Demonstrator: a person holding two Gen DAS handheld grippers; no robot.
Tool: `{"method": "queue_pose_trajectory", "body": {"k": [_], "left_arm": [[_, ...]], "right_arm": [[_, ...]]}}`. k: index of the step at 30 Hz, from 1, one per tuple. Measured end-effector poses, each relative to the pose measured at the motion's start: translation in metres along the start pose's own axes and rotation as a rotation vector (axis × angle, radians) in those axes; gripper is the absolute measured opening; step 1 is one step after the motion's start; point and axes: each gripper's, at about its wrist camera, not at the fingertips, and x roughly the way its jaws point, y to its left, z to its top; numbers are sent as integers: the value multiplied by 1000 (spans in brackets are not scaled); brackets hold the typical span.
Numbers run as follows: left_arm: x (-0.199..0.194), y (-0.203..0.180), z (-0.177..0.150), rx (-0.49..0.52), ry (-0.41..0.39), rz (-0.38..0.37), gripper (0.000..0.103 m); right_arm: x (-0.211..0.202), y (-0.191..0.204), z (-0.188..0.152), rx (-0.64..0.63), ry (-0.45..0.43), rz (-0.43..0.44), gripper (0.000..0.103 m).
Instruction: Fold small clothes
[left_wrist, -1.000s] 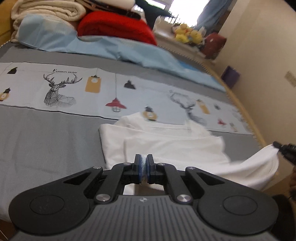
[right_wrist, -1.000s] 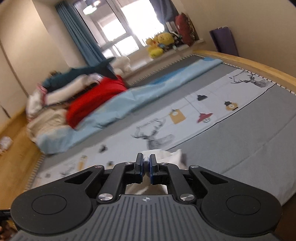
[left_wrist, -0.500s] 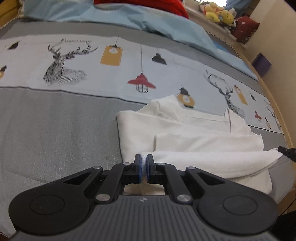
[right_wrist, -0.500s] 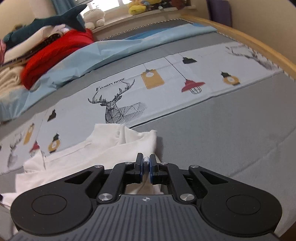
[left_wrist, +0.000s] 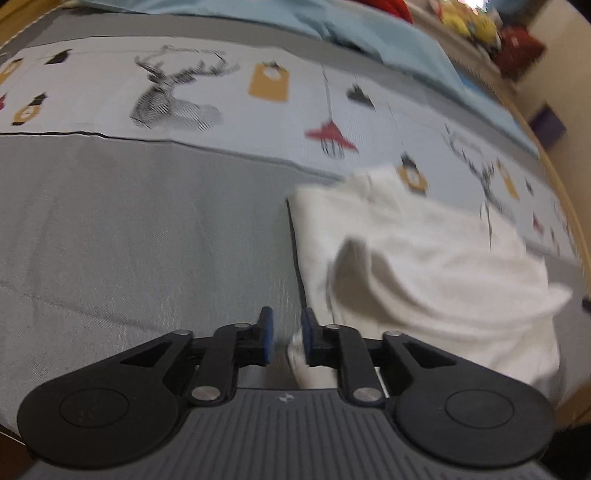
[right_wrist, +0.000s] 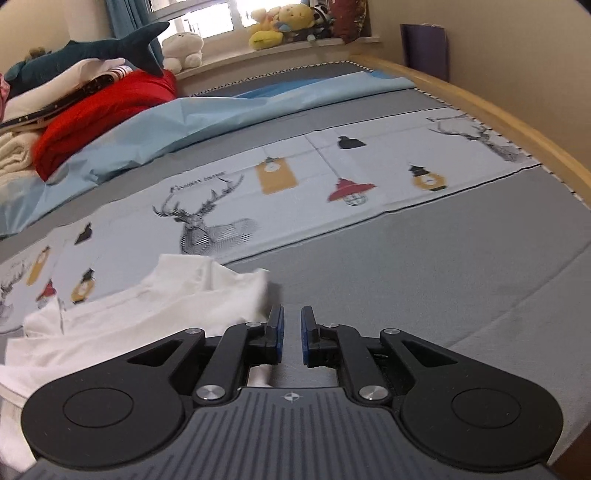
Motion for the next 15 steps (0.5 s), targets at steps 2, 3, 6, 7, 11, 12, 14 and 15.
{"method": "queue_pose_trajectory", "body": {"k": [2, 3, 6, 7, 11, 12, 14, 15], "left_arm": [[3, -7, -4, 45, 12, 18, 30], [5, -9, -5, 58, 13, 23, 31], [9, -17, -4, 63, 13, 16, 38], [11, -20, -3, 63, 14, 15, 39], [20, -34, 2, 84, 26, 9, 39], [22, -38, 3, 96, 27, 10, 39], [27, -44, 5, 124, 28, 22, 39], [30, -47, 7, 141, 22, 39, 39]], "right_arm": [[1, -5, -4, -10, 30, 0, 9], [3, -7, -6, -9, 52, 12, 10], [14, 0, -12, -42, 120, 38, 10], [17, 6, -13, -68, 130, 43, 10], [31, 27, -17, -138, 175, 67, 10], [36, 31, -18, -153, 189, 69, 10], [46, 39, -20, -185, 223, 61, 10], [52, 42, -22, -203, 246, 51, 10]]}}
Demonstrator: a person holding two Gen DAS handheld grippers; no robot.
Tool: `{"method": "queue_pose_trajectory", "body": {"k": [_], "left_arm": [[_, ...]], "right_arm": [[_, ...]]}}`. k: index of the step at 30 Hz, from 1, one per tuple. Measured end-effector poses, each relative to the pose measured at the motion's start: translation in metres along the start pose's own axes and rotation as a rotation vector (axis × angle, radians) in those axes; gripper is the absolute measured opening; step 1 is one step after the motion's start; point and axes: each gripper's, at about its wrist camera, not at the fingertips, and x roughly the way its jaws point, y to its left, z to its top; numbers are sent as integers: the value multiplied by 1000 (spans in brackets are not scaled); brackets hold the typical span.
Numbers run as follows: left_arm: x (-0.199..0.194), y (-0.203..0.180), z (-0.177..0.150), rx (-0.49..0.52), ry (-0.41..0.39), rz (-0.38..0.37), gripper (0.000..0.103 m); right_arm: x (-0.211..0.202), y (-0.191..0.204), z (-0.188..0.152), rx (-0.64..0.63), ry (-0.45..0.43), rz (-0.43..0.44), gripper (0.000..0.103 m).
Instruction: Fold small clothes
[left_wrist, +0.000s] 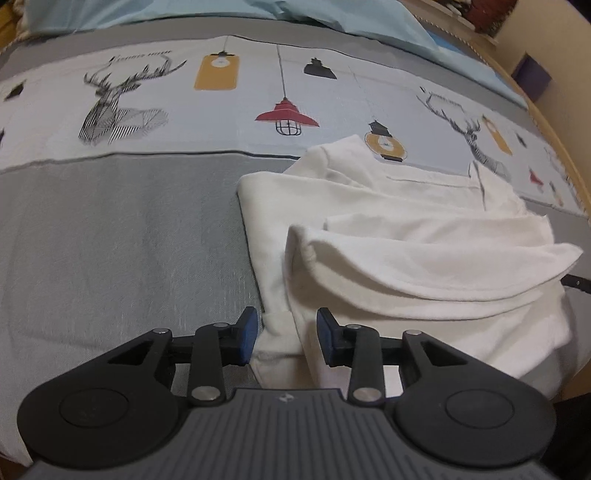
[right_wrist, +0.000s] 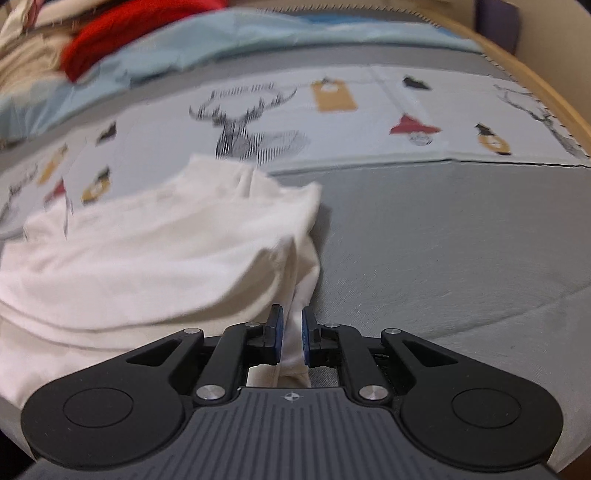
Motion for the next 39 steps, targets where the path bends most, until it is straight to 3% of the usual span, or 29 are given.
{"method": "queue_pose_trajectory", "body": {"k": [3, 8, 15, 27, 29, 32, 39], "left_arm": [[6, -4, 7, 22, -11, 15, 39], [17, -9, 24, 32, -36, 21, 39], [33, -3, 49, -46, -68, -7, 39], [56, -18, 64, 5, -57, -58, 39], [57, -20, 65, 20, -56, -61, 34], [53, -21, 66, 38, -73, -44, 18], [39, -15, 72, 23, -122, -16, 12]], "right_arm": [[10, 8, 3, -44, 20, -27, 10], [17, 12, 14, -56, -22, -28, 10], [25, 11, 36, -30, -118, -4, 10], [59, 11, 53, -8, -100, 36, 12], [62, 9, 55, 19, -91, 57, 13], [65, 10, 56, 18, -83, 75, 14], [49, 5, 61, 9, -130, 96, 14]]}}
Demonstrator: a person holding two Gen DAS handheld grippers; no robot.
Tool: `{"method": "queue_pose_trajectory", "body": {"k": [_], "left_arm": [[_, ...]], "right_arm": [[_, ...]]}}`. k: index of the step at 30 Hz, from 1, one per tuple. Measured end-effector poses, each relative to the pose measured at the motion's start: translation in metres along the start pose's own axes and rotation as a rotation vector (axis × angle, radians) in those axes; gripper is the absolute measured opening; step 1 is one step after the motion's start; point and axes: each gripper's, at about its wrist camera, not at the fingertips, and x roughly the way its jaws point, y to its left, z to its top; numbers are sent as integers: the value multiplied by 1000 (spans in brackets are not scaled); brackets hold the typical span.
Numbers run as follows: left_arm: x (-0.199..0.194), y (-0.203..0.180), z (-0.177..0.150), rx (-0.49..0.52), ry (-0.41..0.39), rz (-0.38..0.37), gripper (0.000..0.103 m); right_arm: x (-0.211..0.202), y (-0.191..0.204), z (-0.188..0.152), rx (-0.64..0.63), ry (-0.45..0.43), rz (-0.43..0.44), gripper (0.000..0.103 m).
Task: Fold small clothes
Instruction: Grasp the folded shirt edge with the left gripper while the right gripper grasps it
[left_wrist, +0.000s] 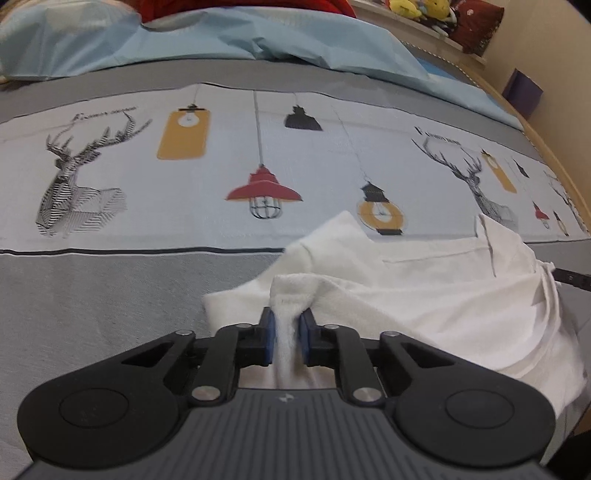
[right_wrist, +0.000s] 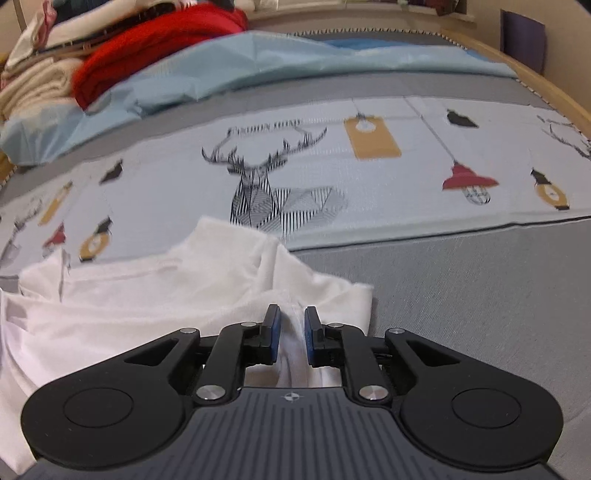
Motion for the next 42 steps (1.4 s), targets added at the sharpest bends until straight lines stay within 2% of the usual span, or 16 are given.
{"method": "queue_pose_trajectory", "body": {"k": [3, 6, 14, 16, 17, 18, 21, 23, 25, 27, 30, 34, 37, 38, 39, 42], "left_arm": [[1, 8, 1, -39, 5, 19, 11], [6, 15, -1, -75, 43, 27, 11], [9, 14, -6, -75, 77, 10, 12], [8, 13, -6, -68, 70, 10, 10], [7, 12, -6, -64, 65, 10, 9], [6, 12, -5, -61, 57, 11, 8], [-4, 14, 1, -84, -6, 13, 5], [-10, 17, 6, -112, -63, 22, 5], [-11, 14, 8, -99, -91, 66, 5], [-5, 10, 9, -72, -77, 95, 5], [-8, 14, 13, -101, -122, 105, 5], [-10, 17, 19, -118, -178, 151, 5], [-8, 21, 23, -146, -205, 150, 6], [-4, 21, 24, -153, -189, 149, 10], [-1, 22, 24, -162, -164, 146, 11], [1, 26, 23, -211, -100, 106, 18]], "right_arm": [[0, -4, -1, 12, 29, 35, 18], [4, 0, -4, -17, 53, 22, 22], [10, 6, -7, -31, 78, -19, 23], [10, 6, -7, -35, 79, -23, 18], [9, 7, -6, -35, 76, -18, 6], [8, 7, -6, -37, 70, -14, 5], [-3, 5, 1, -19, -11, -10, 3], [-17, -3, 9, 80, -114, -5, 3], [-24, -14, 14, 176, -184, -31, 3], [-18, -17, 16, 209, -192, -73, 3], [-10, -12, 20, 213, -186, -92, 3], [-11, 2, 29, 200, -254, -107, 3], [-11, 7, 34, 202, -296, -132, 3], [-9, 9, 35, 197, -298, -141, 4], [-5, 11, 36, 187, -287, -149, 6], [13, 14, 36, 187, -166, -154, 7]]}}
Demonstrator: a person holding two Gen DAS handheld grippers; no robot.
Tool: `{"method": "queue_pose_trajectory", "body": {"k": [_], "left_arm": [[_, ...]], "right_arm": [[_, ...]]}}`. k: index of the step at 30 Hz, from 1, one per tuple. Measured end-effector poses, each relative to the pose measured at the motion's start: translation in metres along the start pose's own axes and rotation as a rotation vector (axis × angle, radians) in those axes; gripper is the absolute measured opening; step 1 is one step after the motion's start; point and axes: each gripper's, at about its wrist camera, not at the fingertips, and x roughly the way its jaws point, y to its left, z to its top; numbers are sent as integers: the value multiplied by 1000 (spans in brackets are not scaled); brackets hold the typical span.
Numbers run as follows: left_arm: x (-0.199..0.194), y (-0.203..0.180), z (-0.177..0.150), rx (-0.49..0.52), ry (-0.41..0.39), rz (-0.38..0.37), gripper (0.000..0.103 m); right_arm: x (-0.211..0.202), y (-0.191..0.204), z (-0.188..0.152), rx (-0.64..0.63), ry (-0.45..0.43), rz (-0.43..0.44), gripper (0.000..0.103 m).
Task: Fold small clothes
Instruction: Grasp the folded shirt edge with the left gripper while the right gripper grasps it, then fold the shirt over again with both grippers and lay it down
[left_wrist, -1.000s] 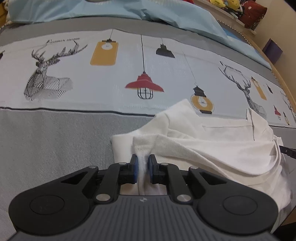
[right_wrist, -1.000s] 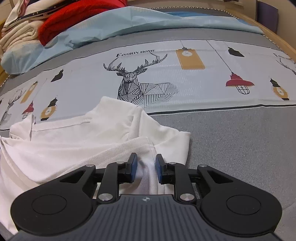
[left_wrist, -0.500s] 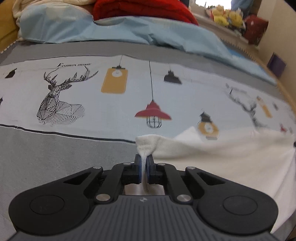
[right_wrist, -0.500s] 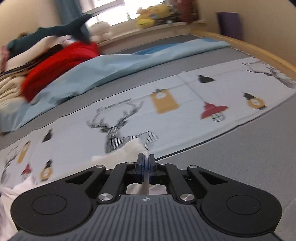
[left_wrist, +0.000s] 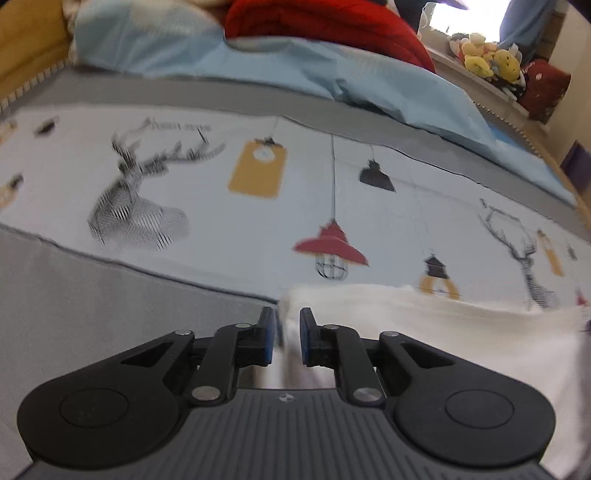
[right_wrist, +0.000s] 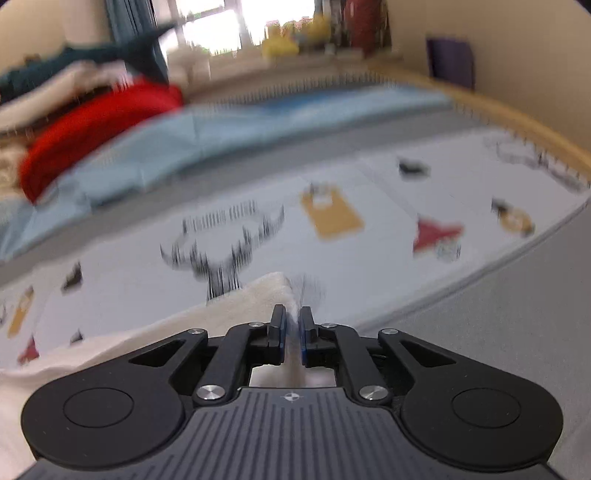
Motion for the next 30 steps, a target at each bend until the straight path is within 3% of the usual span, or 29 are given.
{"method": "queue_pose_trajectory", "body": {"k": [2, 5, 9, 12, 19, 23, 30], "left_arm": [[-4, 1, -1, 5, 18, -30, 25], [-11, 3, -9, 26, 60, -55, 26], [-24, 11, -26, 16, 146, -145, 26], [-32, 19, -45, 8, 220, -195, 26], [-44, 20, -98, 123, 382, -193, 27], [-52, 16, -115, 185, 392, -162, 27], [-59, 19, -115, 154, 364, -146, 24]], "right_arm": [[3, 0, -4, -11, 49, 7, 7], [1, -4, -9, -17, 110, 1, 7], [-10, -20, -21, 27, 229, 49, 12], [-25, -26, -35, -16, 299, 70, 12], [-67, -48, -64, -73, 398, 131, 14], [-80, -57, -82, -113, 454, 125, 17], [-89, -47, -98, -226, 473, 85, 17]]}}
